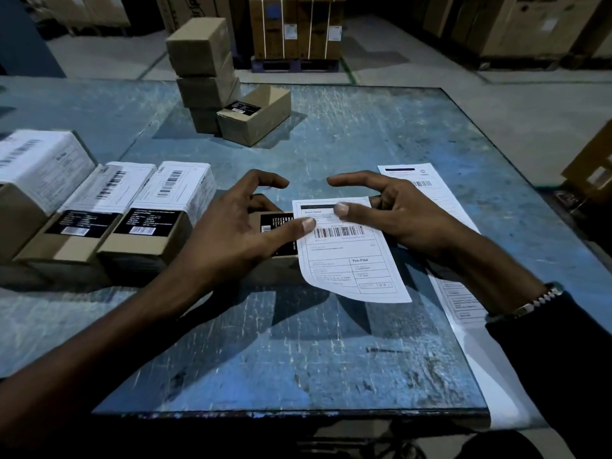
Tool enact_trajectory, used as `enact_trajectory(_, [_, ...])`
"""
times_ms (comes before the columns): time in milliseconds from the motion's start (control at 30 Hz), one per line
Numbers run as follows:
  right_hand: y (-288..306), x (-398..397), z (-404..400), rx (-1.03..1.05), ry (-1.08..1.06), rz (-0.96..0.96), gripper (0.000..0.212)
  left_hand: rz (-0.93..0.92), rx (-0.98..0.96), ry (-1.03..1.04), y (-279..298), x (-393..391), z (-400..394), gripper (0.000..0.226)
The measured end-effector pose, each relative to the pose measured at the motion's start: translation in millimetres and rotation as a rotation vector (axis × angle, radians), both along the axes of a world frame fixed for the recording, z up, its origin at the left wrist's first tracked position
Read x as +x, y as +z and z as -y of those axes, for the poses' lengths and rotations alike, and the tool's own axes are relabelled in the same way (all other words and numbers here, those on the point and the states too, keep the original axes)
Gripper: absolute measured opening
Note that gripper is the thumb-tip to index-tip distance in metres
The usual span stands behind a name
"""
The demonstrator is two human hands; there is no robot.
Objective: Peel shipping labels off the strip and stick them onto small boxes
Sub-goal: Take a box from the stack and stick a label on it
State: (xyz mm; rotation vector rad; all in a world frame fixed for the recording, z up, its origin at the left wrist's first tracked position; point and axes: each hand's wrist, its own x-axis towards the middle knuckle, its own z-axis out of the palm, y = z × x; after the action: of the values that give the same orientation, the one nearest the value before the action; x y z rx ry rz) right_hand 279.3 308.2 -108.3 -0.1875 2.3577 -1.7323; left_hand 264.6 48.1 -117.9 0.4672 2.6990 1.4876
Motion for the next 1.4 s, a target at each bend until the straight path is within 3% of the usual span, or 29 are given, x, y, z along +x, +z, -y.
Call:
enact_trajectory(100, [-3, -1, 1, -0.031, -0.012, -0.008, 0.035, -0.024, 0.03, 0.012, -1, 1, -2, 0.044])
enact_trajectory(200, [-2, 0, 1, 0.052, 0.008, -0.049, 0.042, -0.045, 0.033, 0.05, -3, 5, -4, 0.027])
enact_trajectory(267, [-1, 2, 1, 0.087, 0.063, -0.032, 0.063, -0.04, 0.031, 0.071, -3, 7, -5, 0.039])
enact_trajectory(333, [-1, 2, 2, 0.073, 0.066, -0.006, 0.076, -0.036, -0.005, 0.056, -2, 8, -3, 0.064])
enact_trajectory(433, [-2, -1, -1, 0.012, 0.021, 0.004, 0.056, 0.001, 0.009, 0.035, 2, 6, -2, 0.07])
enact_trajectory(600, [-1, -1, 1, -0.041, -0.014, -0.007, 0.035, -0.041, 0.035, 0.065, -1, 5, -5, 0.033])
enact_trajectory(767, [4, 2, 7, 0.16, 0.052, -0.082, 0.061, -0.074, 0.04, 0.101, -3, 5, -5, 0.017])
enact_trajectory(933, [1, -2, 8, 0.249, 0.024, -0.154, 0.118, -0.082, 0.043, 0.138, -5, 9, -6, 0.022])
enact_trajectory(1000, [8, -3, 3, 0.261, -0.037, -0.277, 0.113, -0.099, 0.013, 0.131, -6, 8, -6, 0.022])
enact_trajectory(1067, [20, 4, 0, 0.271, -0.114, -0.465, 0.088, -0.098, 0.008, 0.124, -5, 5, -5, 0.023])
enact_trajectory(1167, [29, 20, 4, 0.417, 0.057, -0.598, 0.065, -0.084, 0.039, 0.13, -5, 4, -4, 0.026])
enact_trajectory(1267, [28, 28, 19, 0.572, 0.323, -0.568, 0.073, -0.103, 0.045, 0.139, -7, 5, -4, 0.03])
enact_trajectory(1400, [15, 29, 30, 0.799, 0.505, -0.447, 0.091, -0.099, 0.039, 0.146, -8, 3, -4, 0.03])
